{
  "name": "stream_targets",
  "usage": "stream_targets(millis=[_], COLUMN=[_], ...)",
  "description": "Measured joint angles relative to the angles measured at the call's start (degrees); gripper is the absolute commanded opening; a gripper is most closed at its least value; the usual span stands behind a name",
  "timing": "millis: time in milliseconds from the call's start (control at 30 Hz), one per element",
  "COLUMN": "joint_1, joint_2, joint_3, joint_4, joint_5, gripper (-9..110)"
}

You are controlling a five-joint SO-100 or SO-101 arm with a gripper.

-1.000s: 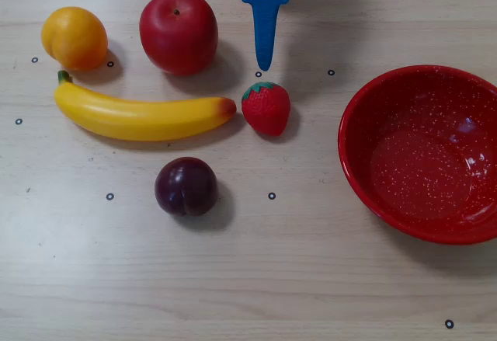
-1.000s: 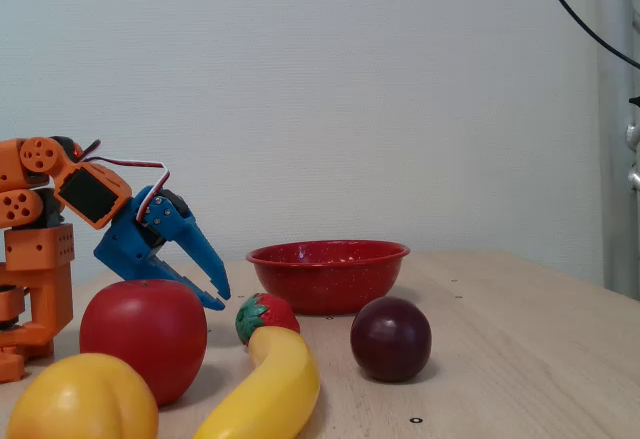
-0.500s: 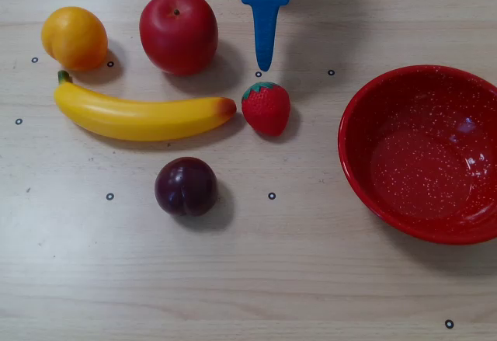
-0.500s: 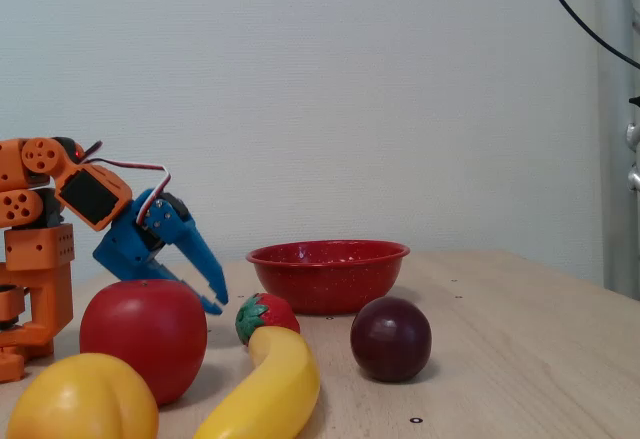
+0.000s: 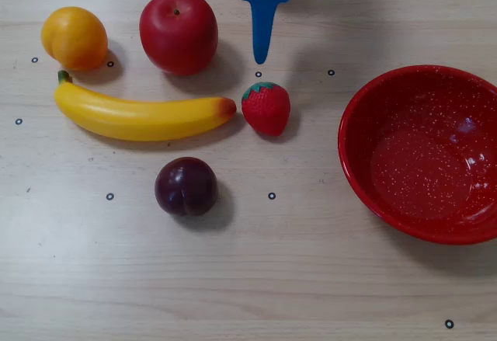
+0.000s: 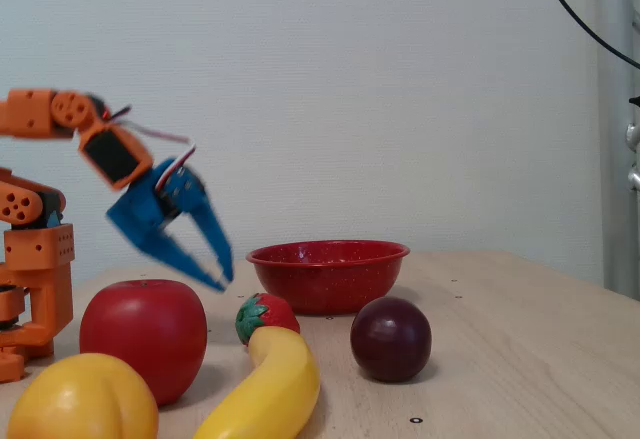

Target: Put plum in the red bowl.

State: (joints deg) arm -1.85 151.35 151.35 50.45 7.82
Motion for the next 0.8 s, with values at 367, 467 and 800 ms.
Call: stream_targets(millis=[367, 467, 800], joint_1=[-4.3, -5.5, -9.2], joint_2=[-23.3, -30.8, -53.5], joint_3=[-31.6, -41.2, -71.5], joint_4=[15.6, 20.7, 38.8], joint_5=[8.5, 9.1, 14.6], gripper=[0, 0, 9])
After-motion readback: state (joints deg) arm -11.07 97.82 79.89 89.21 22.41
